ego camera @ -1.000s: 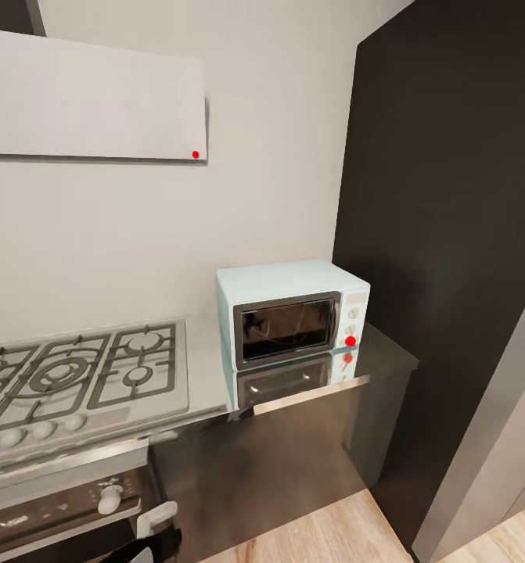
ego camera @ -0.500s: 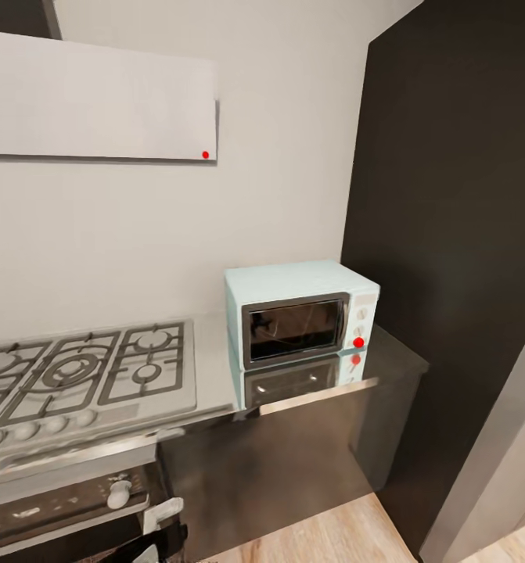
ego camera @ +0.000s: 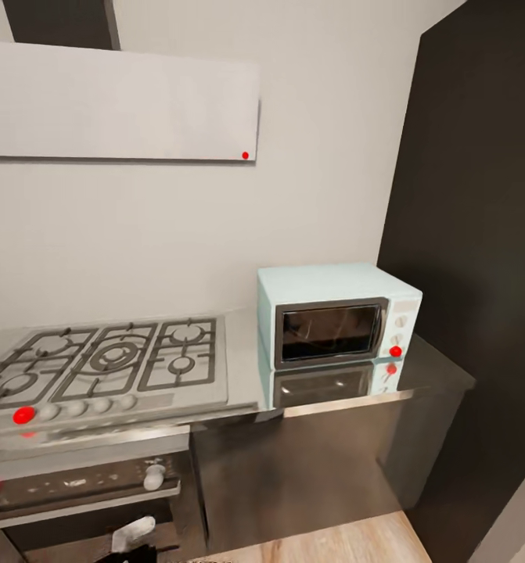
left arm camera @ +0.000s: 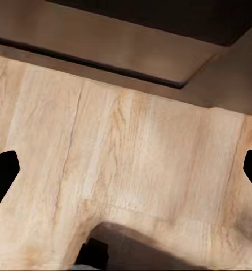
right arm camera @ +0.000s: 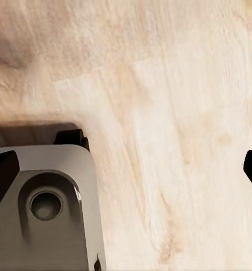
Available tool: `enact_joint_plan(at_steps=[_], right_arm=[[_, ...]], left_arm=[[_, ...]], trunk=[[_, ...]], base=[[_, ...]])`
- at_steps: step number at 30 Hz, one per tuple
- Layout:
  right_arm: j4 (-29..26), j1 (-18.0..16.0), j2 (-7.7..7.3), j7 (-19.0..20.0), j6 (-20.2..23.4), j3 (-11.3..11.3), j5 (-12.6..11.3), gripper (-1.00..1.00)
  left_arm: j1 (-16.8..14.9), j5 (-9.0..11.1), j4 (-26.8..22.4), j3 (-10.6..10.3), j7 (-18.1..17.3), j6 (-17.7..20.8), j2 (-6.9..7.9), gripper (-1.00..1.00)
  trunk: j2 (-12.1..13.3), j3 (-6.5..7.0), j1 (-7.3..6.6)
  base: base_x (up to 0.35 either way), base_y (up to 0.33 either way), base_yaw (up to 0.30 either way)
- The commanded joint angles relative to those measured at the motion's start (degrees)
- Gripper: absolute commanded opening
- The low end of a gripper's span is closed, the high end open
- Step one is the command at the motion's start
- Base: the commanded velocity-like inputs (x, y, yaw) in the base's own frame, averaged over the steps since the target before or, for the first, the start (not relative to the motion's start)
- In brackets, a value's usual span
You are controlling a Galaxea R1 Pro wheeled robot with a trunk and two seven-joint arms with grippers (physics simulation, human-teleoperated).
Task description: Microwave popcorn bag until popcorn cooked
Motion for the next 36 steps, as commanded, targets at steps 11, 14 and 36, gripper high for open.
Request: enact_joint_plan(at_steps=[11, 14, 36], right_arm=[[0.16, -0.09, -0.02, 0.04, -0.48, -0.54, 0.40, 1.00], [0.16, -0.06, 0.10, 0.07, -0.40, -0.50, 0.51, 1.00], [0.16, -0.08, -0.03, 0.08, -0.38, -0.49, 0.45, 1.00]], left_arm=[[11.76, -0.34, 1.30, -0.51, -0.43, 0.11, -1.52, 1.00], [13.82, -0.38, 1.30, -0.54, -2.21, -0.09, -1.78, 1.00], [15.59, -4.80, 1.39, -0.50, -5.60, 0.15, -3.51, 1.00]], trunk=[[-0.04, -0.06, 0.00], [-0.04, -0.06, 0.00], [-0.04, -0.06, 0.00]], base=[[0.000, 0.000, 0.268], [0.000, 0.000, 0.268], [0.006, -0.164, 0.090]])
